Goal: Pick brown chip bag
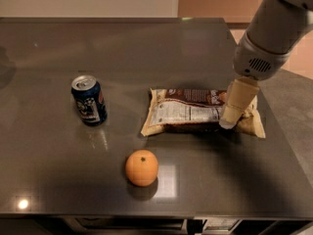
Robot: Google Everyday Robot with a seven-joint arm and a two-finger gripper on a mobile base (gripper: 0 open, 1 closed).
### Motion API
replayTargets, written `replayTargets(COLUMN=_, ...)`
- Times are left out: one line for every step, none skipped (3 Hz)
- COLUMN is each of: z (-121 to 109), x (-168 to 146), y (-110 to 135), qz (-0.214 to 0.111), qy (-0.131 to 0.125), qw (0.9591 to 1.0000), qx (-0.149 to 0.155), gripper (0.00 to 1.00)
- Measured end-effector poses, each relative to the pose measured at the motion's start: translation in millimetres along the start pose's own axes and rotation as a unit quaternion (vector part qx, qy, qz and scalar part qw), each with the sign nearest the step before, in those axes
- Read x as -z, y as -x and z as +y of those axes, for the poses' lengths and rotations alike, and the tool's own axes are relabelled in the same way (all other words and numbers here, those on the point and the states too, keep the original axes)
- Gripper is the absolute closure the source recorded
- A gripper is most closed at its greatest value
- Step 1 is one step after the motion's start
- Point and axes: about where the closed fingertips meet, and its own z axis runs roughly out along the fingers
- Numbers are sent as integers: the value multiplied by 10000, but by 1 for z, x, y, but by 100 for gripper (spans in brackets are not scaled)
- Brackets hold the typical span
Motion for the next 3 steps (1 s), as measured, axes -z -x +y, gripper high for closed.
replayTargets(z=11, x=-26, y=6, qz=-7, qy=141, qw=9999, qx=87, gripper=0)
replayTargets(z=12, x=-43, y=14, qz=-40, qy=175, qw=9998, qx=126, gripper=0)
replayTargets(z=14, x=-56, y=22, qz=-45, qy=242, qw=9995, qx=183, gripper=0)
